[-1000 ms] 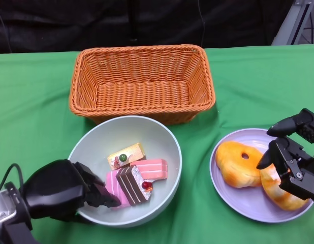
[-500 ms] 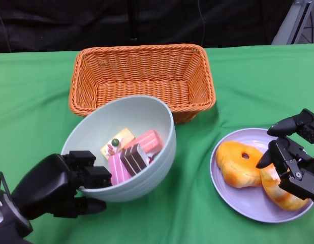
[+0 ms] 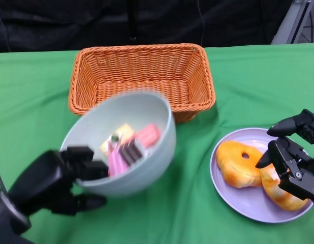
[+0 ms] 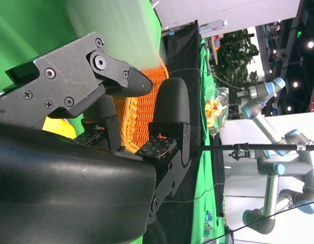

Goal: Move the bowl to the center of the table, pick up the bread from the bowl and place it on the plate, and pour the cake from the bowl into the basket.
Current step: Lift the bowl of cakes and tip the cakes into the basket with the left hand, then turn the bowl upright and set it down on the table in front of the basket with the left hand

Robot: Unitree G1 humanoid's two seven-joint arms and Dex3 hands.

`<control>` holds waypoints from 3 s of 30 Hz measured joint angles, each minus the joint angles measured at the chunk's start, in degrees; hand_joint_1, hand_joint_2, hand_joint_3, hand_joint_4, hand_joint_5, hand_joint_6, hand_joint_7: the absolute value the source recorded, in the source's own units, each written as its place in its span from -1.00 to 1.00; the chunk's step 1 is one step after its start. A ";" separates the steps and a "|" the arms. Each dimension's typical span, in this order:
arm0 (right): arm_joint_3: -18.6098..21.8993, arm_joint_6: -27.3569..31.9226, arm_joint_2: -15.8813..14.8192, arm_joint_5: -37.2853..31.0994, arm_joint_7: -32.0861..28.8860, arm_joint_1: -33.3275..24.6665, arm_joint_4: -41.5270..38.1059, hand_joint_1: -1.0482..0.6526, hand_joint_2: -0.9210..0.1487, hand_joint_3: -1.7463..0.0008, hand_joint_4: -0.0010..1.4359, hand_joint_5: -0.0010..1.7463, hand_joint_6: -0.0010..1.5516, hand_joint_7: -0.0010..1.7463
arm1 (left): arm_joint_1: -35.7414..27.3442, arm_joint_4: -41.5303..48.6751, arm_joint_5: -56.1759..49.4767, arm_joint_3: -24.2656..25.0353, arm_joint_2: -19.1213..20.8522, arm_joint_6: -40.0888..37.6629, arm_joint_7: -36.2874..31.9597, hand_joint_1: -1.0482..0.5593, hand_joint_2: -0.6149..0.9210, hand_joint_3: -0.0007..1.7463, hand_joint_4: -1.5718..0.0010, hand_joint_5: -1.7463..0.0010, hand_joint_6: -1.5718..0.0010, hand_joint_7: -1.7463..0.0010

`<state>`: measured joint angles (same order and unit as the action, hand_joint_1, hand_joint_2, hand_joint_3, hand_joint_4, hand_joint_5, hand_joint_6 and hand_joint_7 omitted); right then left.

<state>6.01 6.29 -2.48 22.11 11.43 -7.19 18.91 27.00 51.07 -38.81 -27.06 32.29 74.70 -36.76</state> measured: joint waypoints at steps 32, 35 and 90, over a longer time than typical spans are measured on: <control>-4.82 0.03 0.20 -4.77 0.44 -1.12 -2.32 0.08 -0.57 0.14 -0.13 0.81 -0.26 0.52 | 19.64 -4.56 53.07 19.96 -19.47 -45.53 66.80 0.12 0.49 0.39 0.02 -1.00 0.11 -0.76; -4.87 0.02 0.21 -4.88 0.47 -1.12 -2.46 0.09 -0.59 0.14 -0.12 0.82 -0.26 0.52 | 21.59 -0.14 50.65 21.32 -20.97 -44.90 66.92 0.11 0.50 0.37 0.05 -1.00 0.13 -0.75; -6.17 -12.70 -0.49 -11.35 5.59 -1.31 -10.12 0.06 -0.38 -0.01 -0.14 0.80 -0.31 0.57 | 35.25 21.68 70.62 60.00 -30.38 -90.38 62.65 0.10 0.51 0.32 -0.05 -1.00 0.23 -1.00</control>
<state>-0.16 -6.41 -2.98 10.76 17.02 -8.50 8.79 62.25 72.75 31.81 32.93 1.91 -15.68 25.89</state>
